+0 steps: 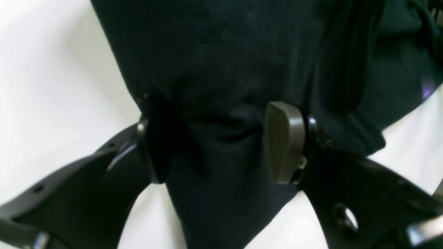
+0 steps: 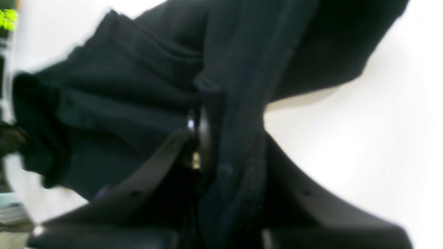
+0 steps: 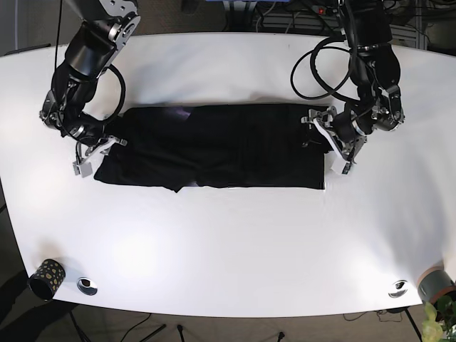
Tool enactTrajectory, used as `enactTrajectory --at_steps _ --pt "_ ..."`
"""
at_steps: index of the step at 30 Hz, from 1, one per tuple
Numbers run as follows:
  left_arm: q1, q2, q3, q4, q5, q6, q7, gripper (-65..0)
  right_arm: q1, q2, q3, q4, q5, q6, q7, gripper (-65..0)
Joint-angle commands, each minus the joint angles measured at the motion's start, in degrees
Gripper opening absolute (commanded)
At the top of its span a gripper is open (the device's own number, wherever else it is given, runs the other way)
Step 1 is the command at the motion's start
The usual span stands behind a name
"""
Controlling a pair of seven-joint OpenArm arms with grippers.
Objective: Fold the T-shirt properly
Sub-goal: 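Fold the strip in half, left gripper carrying its end toward the right gripper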
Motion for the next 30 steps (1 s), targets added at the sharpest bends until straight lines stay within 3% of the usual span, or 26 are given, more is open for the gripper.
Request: enactTrajectory --at_steps 1,8,13,16,22,30 --pt "-1.6 1.1 0.2 -2.1 0.4 0.1 0.7 -26.7 1.0 1.8 0.2 6.3 1.1 0.19 1.2 -65.0" --pt "-4.9 3.8 2.2 -8.4 0.4 0.1 0.6 -26.7 -1.9 3.1 0.2 24.9 1.2 0.19 -5.3 -65.0" --pt "-7.8 6.0 6.9 -12.5 0.4 0.1 -0.2 -26.7 -2.4 2.4 -0.3 34.5 1.5 0.19 -11.1 -65.0" --pt "-8.4 7.8 9.2 -13.8 0.4 0.1 -2.3 -26.7 -2.6 1.5 -4.2 38.1 1.5 0.19 -11.2 -65.0" --pt "-9.4 11.3 13.6 -19.1 0.3 0.1 -4.0 -26.7 -4.1 -2.9 -11.1 42.6 1.5 0.19 -11.2 -65.0" --pt "-10.1 12.4 13.9 -22.2 0.1 0.1 -4.4 -26.7 -4.0 -10.0 -16.4 41.1 1.0 0.19 -9.7 -65.0"
